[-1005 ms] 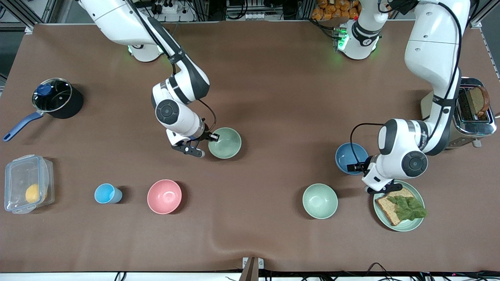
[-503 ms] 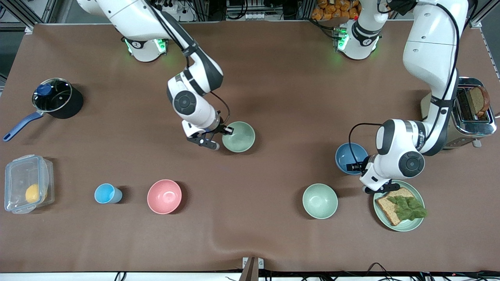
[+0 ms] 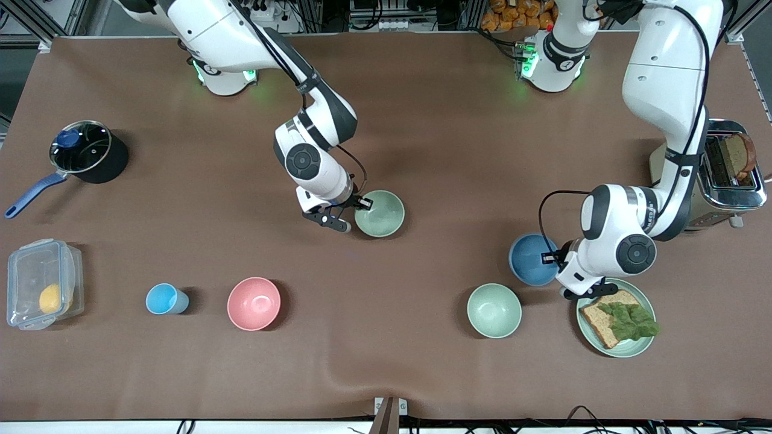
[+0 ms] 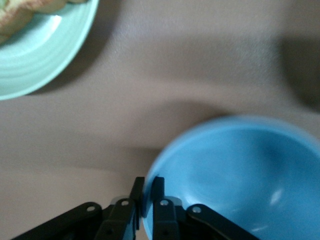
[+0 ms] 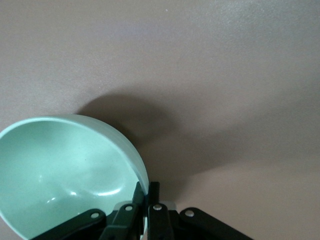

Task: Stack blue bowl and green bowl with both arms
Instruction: 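Slide the green bowl with the right gripper toward the table middle, then lift the blue bowl with the left gripper toward the green bowl, then lower the blue bowl into the green bowl with the left gripper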

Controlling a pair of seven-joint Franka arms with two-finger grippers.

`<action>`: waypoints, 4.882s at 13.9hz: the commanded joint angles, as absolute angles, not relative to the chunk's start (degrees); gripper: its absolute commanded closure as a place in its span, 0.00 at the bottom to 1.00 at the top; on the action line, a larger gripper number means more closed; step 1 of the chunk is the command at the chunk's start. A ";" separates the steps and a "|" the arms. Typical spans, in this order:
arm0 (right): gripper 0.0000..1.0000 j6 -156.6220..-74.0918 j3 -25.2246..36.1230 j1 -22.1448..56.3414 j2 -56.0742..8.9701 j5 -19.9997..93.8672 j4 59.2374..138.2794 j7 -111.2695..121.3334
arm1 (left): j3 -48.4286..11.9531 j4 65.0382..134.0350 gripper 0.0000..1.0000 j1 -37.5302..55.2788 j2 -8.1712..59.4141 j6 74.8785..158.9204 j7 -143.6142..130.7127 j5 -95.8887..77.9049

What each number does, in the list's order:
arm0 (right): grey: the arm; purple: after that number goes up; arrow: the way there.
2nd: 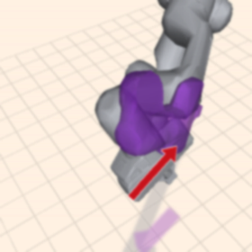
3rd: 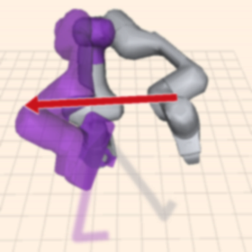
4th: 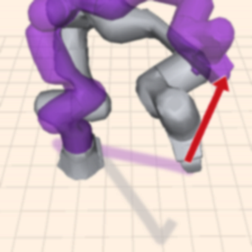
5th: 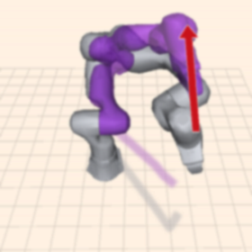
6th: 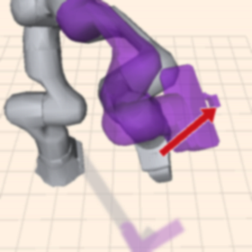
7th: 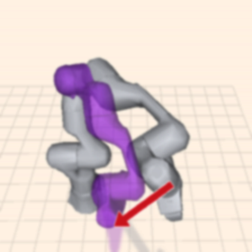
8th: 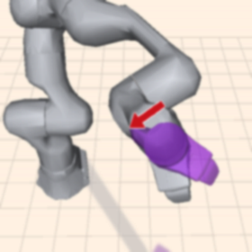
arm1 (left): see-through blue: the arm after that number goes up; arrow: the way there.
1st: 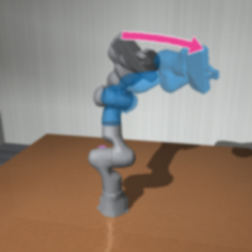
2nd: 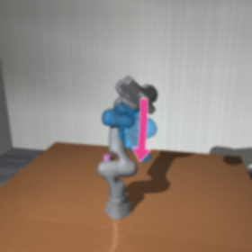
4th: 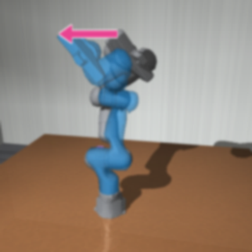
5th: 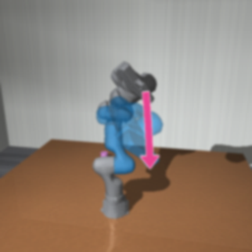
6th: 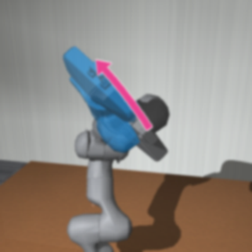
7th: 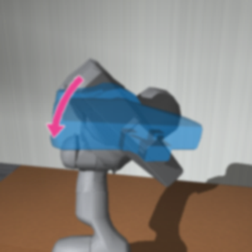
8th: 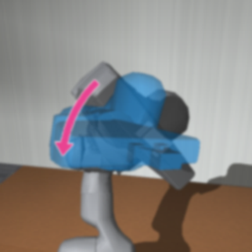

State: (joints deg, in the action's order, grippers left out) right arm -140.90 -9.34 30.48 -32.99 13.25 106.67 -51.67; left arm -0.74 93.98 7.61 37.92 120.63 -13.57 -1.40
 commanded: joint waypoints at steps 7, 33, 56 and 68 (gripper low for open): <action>0.00 -133.18 -8.53 29.71 -29.89 13.97 103.10 -59.41 | -3.41 94.39 1.00 8.26 32.17 119.88 -22.04 -8.88; 0.00 -140.27 -8.53 27.24 -37.18 17.40 101.60 -96.94 | -16.52 92.55 1.00 13.53 31.46 120.85 -47.62 -8.88; 0.00 -141.59 -8.53 28.30 -38.23 17.40 101.51 -96.86 | -16.17 90.35 1.00 26.81 37.09 128.94 -63.80 -8.44; 0.00 -141.59 -8.53 28.30 -38.23 17.40 101.51 -96.86 | -16.26 91.32 1.00 27.77 37.70 128.76 -64.34 -8.44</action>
